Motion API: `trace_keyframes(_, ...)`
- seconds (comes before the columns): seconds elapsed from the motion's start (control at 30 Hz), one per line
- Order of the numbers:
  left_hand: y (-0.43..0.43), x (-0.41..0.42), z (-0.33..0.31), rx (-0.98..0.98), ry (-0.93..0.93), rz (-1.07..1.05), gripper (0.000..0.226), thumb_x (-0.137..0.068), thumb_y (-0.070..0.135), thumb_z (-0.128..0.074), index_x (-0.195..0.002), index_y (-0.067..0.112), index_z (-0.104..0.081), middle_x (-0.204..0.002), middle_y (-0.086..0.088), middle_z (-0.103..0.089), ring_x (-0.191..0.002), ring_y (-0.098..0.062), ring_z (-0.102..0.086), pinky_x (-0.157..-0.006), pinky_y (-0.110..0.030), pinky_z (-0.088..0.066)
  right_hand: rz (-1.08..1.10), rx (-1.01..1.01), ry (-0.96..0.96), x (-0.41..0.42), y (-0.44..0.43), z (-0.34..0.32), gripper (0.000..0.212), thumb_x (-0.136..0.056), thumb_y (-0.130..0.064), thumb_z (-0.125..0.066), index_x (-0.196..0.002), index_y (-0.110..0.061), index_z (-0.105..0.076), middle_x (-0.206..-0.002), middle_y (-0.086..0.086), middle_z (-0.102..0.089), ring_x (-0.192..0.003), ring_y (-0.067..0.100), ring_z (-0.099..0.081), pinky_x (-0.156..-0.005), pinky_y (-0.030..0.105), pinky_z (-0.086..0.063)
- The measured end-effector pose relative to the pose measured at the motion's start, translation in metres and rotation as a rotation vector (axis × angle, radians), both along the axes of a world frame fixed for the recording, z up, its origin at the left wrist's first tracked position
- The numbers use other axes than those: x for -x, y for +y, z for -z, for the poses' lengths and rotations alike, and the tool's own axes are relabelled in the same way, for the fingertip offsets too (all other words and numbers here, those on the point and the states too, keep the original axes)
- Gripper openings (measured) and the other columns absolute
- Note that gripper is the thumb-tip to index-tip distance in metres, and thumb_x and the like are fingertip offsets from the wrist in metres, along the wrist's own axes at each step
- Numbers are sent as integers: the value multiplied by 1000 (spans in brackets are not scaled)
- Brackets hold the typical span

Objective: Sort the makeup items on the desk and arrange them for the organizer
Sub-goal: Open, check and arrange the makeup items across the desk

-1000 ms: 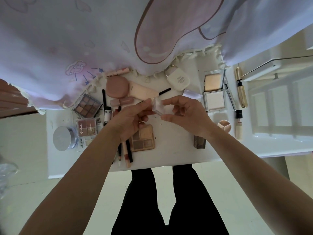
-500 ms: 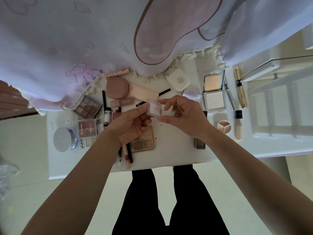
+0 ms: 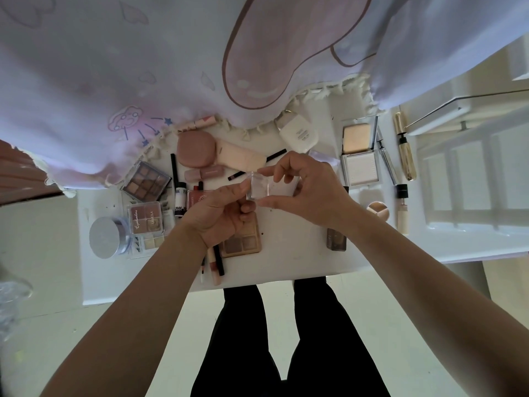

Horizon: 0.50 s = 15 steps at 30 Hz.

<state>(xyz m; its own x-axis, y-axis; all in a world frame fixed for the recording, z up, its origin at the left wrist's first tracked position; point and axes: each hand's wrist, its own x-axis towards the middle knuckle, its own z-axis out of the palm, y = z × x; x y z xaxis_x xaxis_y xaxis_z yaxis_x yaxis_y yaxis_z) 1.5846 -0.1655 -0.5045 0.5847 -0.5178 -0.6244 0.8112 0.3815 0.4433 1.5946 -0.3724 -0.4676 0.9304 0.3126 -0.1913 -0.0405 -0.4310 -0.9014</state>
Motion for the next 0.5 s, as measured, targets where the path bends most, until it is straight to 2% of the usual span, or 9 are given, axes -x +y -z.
trace_keyframes(0.07, 3, 0, 2, 19, 13, -10, 37, -61, 36, -93, -88, 17, -76, -84, 2, -60, -60, -7, -42, -59, -22, -30, 24, -73, 88, -3, -2, -5, 31, -76, -36, -84, -90, -31, -57, -106, -23, -73, -85, 8, -61, -71, 16, -43)
trace_keyframes(0.13, 7, 1, 5, 53, 31, -12, 44, -65, 33, -91, -99, 13, -73, -91, -3, -60, -62, -9, -41, -59, -24, -29, 107, -133, 152, -6, -5, -11, 17, -86, -30, -78, -99, -26, -66, -96, -19, -76, -73, -2, -61, -67, 10, -43)
trace_keyframes(0.17, 9, 2, 7, 70, 27, 3, 46, -67, 33, -90, -103, 11, -72, -95, -5, -61, -62, -9, -41, -59, -24, -29, 151, -148, 178, -8, -6, -13, 13, -90, -28, -74, -102, -26, -70, -92, -17, -76, -69, -3, -61, -65, 11, -45)
trace_keyframes(0.2, 10, 3, 8, 83, 19, 26, 48, -68, 33, -89, -106, 10, -72, -98, -6, -63, -63, -9, -41, -60, -24, -30, 185, -157, 209, -10, -7, -15, 12, -92, -27, -72, -104, -27, -73, -89, -15, -77, -68, 0, -62, -64, 19, -50)
trace_keyframes(0.27, 11, 5, 8, 109, 16, 66, 55, -68, 34, -89, -113, 7, -68, -100, -7, -66, -64, -9, -42, -60, -23, -32, 209, -133, 244, -12, -8, -15, 12, -94, -26, -69, -101, -34, -73, -86, -18, -76, -72, 14, -66, -65, 30, -54)
trace_keyframes(0.4, 7, 6, 6, 133, 24, 77, 75, -70, 34, -88, -128, 2, -53, -104, -10, -64, -65, -10, -42, -61, -23, -34, 238, -134, 268, -10, -9, -12, 9, -93, -33, -69, -99, -37, -74, -84, -20, -74, -59, -1, -55, -55, 16, -46)
trace_keyframes(0.5, 6, 5, 4, 145, 23, 68, 73, -72, 33, -87, -129, 3, -52, -103, -10, -64, -65, -10, -42, -61, -23, -36, 166, -123, 271, -7, -11, -11, 18, -88, -38, -73, -105, -35, -74, -85, -26, -70, -70, -2, -57, -71, 23, -53)
